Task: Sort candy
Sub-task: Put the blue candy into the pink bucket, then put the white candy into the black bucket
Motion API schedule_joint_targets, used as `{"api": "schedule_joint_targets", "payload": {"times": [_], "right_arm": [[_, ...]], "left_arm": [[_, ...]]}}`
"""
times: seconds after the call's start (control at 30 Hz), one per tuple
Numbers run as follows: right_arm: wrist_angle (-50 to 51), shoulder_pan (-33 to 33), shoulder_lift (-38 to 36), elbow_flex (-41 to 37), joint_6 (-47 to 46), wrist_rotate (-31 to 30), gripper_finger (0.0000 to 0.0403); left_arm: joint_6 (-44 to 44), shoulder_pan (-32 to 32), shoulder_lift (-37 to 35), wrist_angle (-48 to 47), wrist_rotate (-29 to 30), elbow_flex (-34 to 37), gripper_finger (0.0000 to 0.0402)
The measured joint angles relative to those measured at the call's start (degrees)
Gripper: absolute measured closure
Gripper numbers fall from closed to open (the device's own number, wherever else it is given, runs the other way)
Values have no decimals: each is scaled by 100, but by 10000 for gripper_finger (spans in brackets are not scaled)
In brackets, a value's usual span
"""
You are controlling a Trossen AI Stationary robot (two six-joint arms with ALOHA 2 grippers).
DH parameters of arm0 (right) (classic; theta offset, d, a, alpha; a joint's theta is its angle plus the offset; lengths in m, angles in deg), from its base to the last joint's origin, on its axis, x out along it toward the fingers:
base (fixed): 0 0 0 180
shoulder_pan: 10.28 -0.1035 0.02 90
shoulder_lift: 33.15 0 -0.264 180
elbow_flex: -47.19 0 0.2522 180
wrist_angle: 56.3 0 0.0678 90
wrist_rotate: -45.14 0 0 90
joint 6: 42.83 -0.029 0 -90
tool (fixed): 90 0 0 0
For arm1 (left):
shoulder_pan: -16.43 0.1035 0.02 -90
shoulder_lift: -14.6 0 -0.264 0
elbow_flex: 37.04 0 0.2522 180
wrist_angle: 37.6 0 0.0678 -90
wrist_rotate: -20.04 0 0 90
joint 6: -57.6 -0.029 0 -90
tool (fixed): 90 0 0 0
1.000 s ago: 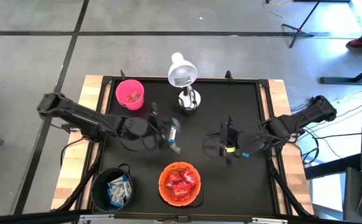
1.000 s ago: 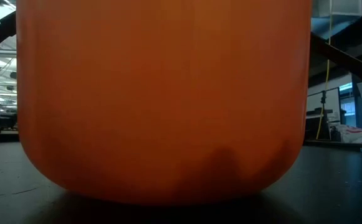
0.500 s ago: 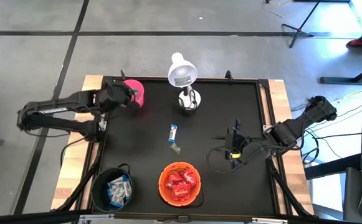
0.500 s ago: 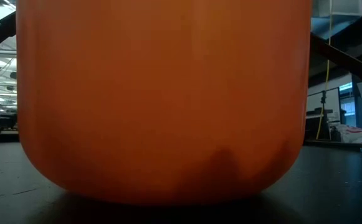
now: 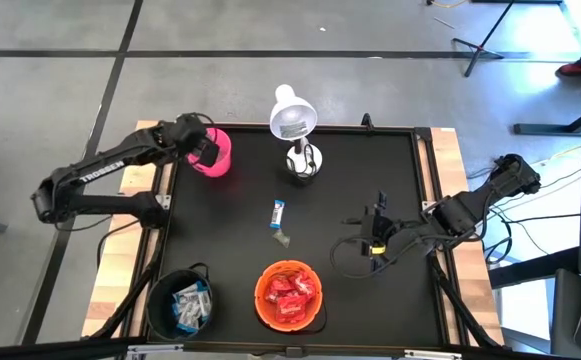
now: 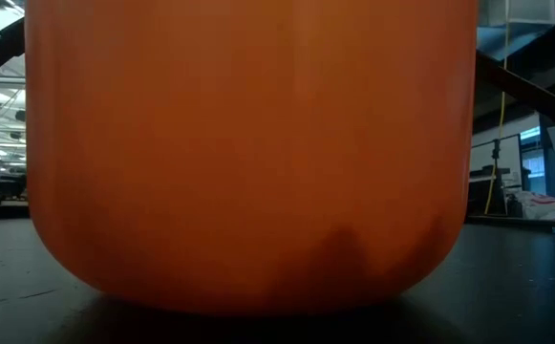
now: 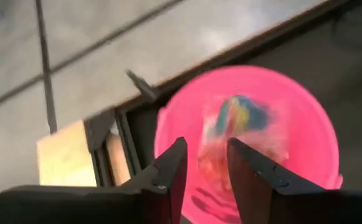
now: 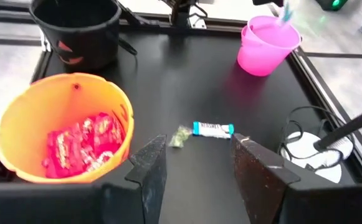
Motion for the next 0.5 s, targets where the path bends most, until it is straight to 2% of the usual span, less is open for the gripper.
{"api": "schedule_joint_targets", "payload": {"times": [0.13,0.33,0.4,0.5], "right_arm": [[164,2,0,0,-42,-6,233],[704,2,0,0,-476,145,233],[1345,2,8,-22,-976,320,233],[2333,2,28,-340,-1882,363,233]], "left_arm": [[-164,260,249,-230,-767,0,271],[-308,329,363,-331,-1399,0,219],[-314,296,246,-36,-2274,-29,212],[-328,48,-215,1025,-3860,-68,212]]}}
